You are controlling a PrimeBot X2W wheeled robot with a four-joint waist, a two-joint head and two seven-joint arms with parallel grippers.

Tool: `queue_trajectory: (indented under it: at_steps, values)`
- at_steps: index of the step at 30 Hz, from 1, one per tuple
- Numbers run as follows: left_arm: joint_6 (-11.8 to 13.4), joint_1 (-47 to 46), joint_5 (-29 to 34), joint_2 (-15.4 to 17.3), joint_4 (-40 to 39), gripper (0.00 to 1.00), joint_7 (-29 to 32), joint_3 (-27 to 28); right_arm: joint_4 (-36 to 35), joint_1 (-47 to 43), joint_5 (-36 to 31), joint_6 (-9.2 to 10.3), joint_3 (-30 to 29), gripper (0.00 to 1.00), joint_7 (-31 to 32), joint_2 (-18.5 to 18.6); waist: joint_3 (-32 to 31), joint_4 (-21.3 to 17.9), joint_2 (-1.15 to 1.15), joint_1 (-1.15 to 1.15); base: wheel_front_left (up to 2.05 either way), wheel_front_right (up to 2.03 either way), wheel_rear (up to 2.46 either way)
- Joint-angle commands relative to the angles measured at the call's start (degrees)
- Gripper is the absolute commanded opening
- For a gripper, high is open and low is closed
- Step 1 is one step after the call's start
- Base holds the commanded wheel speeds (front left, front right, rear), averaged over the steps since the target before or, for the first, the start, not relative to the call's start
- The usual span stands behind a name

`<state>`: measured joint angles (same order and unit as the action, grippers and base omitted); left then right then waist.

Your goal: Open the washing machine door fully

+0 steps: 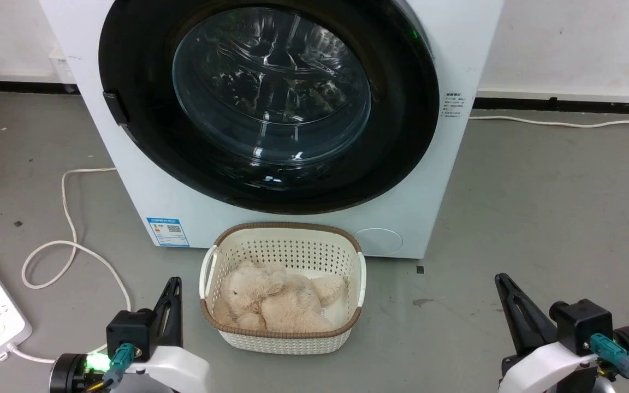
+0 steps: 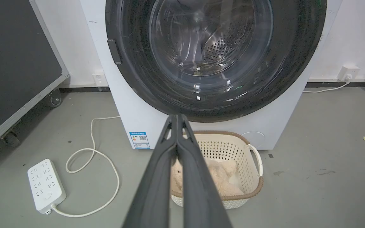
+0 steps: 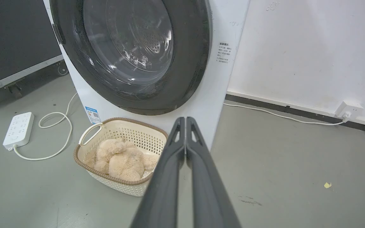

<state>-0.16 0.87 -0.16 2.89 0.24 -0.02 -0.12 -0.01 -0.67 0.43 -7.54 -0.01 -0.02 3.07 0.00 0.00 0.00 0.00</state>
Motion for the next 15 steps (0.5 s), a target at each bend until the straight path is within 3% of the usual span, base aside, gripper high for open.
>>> queue_trajectory:
  at_steps: [1,15]
  values:
    - [0.16,-0.87,0.16,-0.02,-0.24,0.0,0.02,0.12,0.01,0.67,-0.43,0.05,0.01,0.0,0.02,-0.19,0.0,0.0,0.0,0.0,0.0,0.0,0.0]
    - [0.16,-0.87,0.16,-0.02,-0.24,0.0,0.02,0.12,0.01,0.67,-0.43,0.05,0.01,0.0,0.02,-0.19,0.0,0.0,0.0,0.0,0.0,0.0,0.0]
